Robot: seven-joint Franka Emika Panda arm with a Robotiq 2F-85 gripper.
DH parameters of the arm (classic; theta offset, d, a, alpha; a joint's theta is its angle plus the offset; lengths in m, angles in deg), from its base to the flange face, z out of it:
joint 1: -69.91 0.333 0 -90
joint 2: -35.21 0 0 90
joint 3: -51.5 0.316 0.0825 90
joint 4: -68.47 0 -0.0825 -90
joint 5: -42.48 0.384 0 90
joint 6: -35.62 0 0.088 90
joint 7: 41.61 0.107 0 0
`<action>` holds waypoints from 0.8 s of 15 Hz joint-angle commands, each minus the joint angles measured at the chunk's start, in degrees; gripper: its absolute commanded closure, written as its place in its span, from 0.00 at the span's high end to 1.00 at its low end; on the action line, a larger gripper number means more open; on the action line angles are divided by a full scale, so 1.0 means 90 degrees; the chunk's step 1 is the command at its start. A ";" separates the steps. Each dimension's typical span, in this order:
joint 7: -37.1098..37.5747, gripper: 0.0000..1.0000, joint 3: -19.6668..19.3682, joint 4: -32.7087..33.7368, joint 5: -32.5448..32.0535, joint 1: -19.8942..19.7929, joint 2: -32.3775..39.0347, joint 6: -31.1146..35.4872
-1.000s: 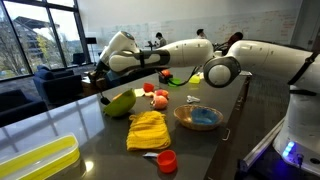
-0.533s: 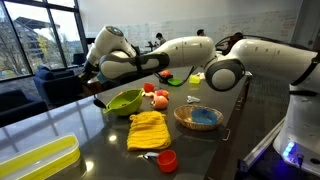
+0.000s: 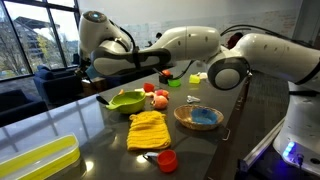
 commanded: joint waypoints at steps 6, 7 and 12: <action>0.2315 0.01 -0.0626 0.0004 -0.0628 0.0394 -0.0362 -0.1743; 0.2594 0.01 -0.0640 0.0007 -0.0662 0.0430 -0.0388 -0.2039; 0.4039 0.01 -0.0663 0.0009 -0.0788 0.0567 -0.0469 -0.3422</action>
